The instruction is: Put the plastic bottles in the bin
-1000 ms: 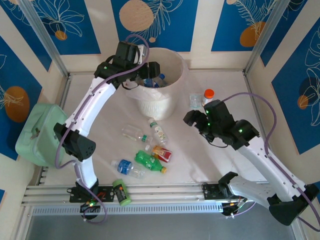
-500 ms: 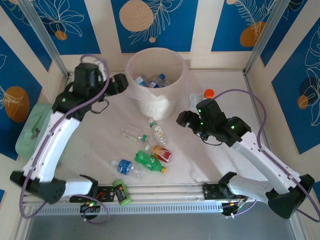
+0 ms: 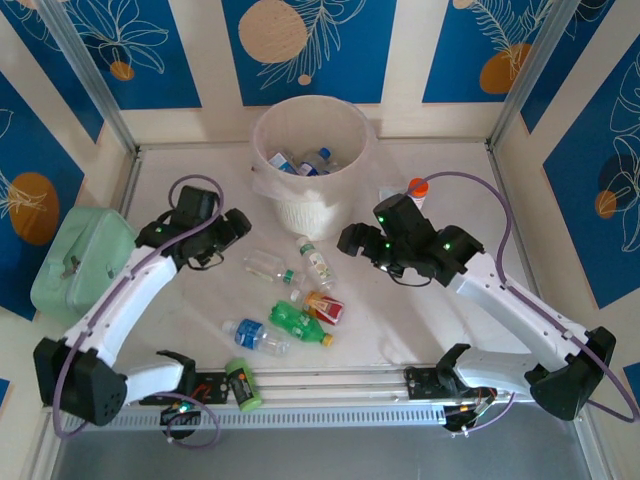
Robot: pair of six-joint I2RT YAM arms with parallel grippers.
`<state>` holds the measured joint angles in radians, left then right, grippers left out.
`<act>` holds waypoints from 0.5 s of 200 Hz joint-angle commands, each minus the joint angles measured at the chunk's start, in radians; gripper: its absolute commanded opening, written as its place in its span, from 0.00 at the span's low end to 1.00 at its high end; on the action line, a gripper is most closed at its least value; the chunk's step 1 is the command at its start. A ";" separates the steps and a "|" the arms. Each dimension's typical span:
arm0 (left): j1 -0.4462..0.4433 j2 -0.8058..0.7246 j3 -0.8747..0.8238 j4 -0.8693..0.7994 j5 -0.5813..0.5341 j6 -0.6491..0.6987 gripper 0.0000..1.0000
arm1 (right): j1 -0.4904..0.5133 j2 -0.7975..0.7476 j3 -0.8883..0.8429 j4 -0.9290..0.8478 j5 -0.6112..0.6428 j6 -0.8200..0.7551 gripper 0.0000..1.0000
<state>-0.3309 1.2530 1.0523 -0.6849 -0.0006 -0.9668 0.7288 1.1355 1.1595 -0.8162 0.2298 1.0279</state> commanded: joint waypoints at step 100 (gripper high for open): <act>-0.038 0.220 -0.095 0.144 0.092 -0.270 0.93 | 0.011 0.006 0.005 -0.005 0.013 -0.003 0.90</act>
<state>-0.3531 1.4425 0.9665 -0.5755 0.0719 -1.1770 0.7330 1.1358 1.1591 -0.8162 0.2329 1.0279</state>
